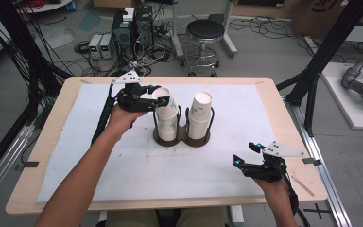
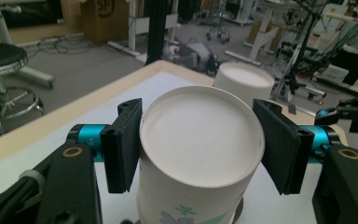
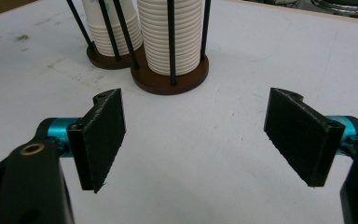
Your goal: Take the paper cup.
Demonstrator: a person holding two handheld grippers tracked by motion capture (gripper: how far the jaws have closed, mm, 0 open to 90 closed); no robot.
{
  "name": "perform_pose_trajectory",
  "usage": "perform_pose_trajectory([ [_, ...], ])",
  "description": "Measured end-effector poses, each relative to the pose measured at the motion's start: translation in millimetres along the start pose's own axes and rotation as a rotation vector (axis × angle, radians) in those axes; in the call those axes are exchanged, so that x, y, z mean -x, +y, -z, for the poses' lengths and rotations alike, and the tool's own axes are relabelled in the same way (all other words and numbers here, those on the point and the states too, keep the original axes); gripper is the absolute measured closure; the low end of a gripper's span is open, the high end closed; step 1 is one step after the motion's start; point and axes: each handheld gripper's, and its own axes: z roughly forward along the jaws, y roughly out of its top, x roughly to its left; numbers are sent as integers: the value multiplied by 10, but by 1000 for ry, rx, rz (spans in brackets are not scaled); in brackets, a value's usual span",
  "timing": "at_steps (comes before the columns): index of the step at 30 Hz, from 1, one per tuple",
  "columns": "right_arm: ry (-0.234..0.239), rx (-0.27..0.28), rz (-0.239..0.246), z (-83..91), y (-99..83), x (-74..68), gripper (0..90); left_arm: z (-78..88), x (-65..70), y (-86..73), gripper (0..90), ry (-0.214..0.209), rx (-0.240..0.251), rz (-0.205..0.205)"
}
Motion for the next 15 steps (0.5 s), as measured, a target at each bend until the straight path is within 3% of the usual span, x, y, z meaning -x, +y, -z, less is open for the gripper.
perform_pose_trajectory([
  [8, -2, 1, 1, -1, -2, 4, 211, 215, 24, 205, 364, -1, 62, 1],
  [15, -4, 1, -11, 1, 1, 4, 212, 404, 31, 261, 365, 4, 80, 3],
])
